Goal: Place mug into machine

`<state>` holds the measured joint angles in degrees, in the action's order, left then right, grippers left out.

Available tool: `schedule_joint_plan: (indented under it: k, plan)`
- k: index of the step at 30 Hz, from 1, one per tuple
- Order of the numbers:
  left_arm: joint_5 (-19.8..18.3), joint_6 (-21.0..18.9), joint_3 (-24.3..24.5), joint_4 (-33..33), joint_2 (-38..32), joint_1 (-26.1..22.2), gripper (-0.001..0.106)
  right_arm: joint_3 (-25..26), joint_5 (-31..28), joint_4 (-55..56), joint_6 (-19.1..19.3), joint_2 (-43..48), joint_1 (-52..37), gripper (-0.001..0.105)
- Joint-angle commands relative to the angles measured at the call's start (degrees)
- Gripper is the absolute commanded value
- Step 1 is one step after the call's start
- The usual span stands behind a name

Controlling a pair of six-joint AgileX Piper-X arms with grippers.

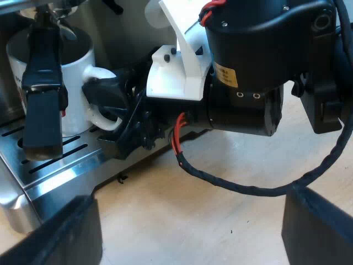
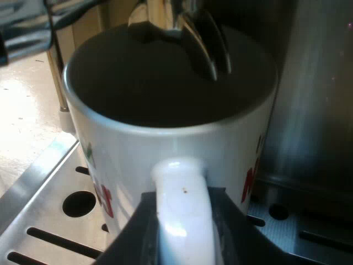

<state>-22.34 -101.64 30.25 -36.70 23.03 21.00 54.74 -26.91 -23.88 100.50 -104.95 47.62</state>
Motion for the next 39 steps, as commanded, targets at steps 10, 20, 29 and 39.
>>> schedule_joint_plan:
  k: [10,20,29,39]
  plan:
    - [-0.6,0.3,0.2,0.9,0.0,-0.1,0.069,0.7,-2.5,-0.2,0.0,0.9,0.1,0.064]
    - [-0.5,0.3,0.2,0.7,0.0,-0.1,0.069,0.7,-6.7,9.0,-0.3,5.6,2.7,0.066]
    - [-6.9,-0.3,0.2,0.3,0.0,-0.1,0.069,0.7,-9.1,25.8,-0.9,13.2,4.6,0.066]
    - [-7.8,0.0,3.1,-8.8,-0.1,-0.1,0.069,0.7,-9.3,35.7,-5.6,22.3,8.3,0.066]
